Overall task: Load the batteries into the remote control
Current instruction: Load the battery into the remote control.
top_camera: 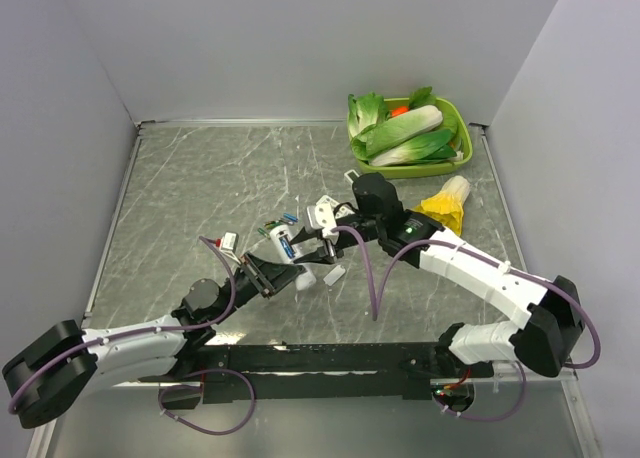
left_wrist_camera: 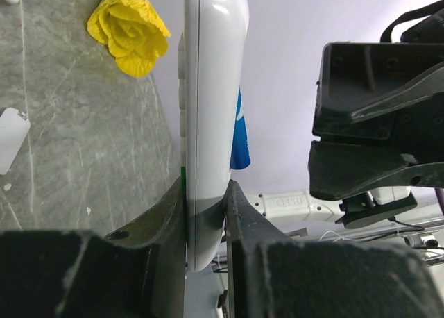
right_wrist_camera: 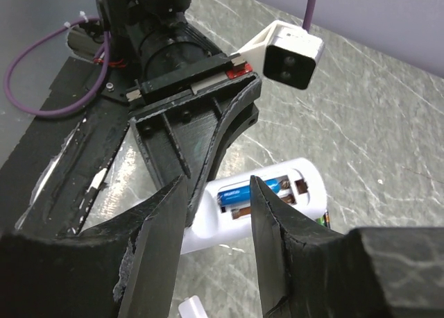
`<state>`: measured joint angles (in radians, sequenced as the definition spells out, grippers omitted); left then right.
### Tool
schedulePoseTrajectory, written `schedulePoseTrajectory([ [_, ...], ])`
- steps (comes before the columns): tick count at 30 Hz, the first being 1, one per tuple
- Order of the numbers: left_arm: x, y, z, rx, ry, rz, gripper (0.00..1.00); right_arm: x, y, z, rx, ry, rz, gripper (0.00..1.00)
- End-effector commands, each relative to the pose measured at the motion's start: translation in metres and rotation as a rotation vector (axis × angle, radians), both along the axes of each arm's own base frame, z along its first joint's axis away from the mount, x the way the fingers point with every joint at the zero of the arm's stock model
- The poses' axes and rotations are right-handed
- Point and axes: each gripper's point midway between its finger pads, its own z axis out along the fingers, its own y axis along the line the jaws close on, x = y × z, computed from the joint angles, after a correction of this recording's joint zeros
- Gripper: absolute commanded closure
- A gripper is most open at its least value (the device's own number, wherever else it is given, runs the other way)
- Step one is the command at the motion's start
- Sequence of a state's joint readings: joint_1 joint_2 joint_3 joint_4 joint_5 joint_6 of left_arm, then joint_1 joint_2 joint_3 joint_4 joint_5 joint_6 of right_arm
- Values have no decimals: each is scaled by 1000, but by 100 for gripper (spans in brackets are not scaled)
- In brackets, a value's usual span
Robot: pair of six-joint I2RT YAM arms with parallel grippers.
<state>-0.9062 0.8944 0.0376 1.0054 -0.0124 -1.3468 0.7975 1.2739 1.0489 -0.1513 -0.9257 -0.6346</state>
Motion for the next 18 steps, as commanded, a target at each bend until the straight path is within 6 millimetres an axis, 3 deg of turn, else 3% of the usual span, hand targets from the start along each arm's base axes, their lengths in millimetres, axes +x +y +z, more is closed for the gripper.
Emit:
schedulePoseTrajectory([
  [1, -9, 4, -9, -3, -14, -27, 99, 5, 7, 14, 31, -49, 33, 52],
  [18, -11, 4, -3, -15, -36, -36, 99, 14, 10, -15, -36, -14, 14, 55],
])
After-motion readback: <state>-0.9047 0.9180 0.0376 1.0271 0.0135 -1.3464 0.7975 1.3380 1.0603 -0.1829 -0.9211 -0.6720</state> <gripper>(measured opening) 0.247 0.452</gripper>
